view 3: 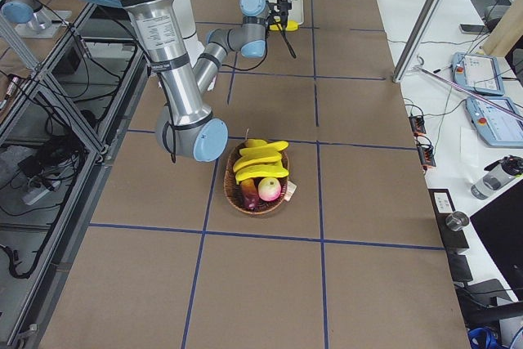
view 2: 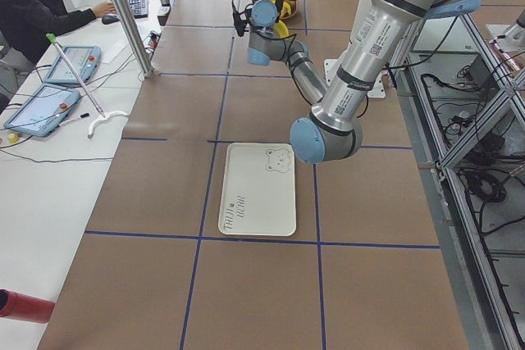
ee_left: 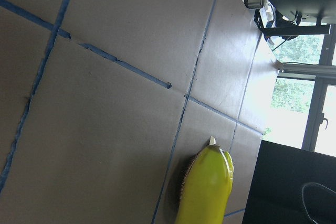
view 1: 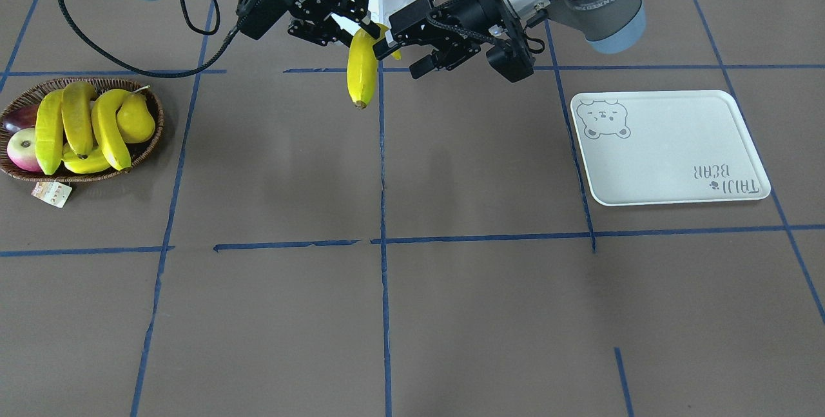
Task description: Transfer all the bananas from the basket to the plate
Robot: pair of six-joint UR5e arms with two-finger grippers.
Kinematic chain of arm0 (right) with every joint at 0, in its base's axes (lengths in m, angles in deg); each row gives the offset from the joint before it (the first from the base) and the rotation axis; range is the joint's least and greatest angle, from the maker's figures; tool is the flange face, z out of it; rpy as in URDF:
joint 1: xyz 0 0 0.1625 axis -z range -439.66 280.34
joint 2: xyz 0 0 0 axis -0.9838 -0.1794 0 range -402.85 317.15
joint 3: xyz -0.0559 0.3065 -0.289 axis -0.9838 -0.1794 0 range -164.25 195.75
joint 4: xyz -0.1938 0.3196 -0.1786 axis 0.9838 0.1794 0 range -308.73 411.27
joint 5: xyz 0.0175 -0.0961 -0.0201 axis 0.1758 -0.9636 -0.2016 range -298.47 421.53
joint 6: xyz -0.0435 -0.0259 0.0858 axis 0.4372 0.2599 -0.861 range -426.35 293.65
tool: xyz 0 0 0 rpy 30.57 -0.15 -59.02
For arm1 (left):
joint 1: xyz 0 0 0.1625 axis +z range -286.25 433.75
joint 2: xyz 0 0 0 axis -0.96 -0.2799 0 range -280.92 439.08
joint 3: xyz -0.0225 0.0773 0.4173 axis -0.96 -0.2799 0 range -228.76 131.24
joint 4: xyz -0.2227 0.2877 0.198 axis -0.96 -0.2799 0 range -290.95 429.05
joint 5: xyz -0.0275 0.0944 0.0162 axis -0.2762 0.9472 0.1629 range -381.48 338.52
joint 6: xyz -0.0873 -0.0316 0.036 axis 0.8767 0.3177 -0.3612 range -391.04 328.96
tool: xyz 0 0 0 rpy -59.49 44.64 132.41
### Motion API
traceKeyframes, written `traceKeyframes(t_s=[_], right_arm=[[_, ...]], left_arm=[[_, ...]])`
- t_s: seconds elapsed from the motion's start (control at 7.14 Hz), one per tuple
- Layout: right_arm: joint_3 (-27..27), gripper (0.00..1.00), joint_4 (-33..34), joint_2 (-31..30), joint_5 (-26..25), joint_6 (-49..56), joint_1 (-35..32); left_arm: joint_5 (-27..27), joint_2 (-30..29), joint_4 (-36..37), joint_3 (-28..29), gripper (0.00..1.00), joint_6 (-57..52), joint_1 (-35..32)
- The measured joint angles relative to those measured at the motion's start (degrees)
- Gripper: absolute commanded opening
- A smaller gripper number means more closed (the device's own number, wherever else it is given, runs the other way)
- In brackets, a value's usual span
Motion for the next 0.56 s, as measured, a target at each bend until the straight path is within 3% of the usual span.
traceKeyframes(t_s=[0.56], right_arm=[[0.12,0.0,0.02,1.08,-0.1,-0.01,1.74]], left_arm=[[1.41,-1.26,-0.05,1.26,0.97,-0.08,3.32]])
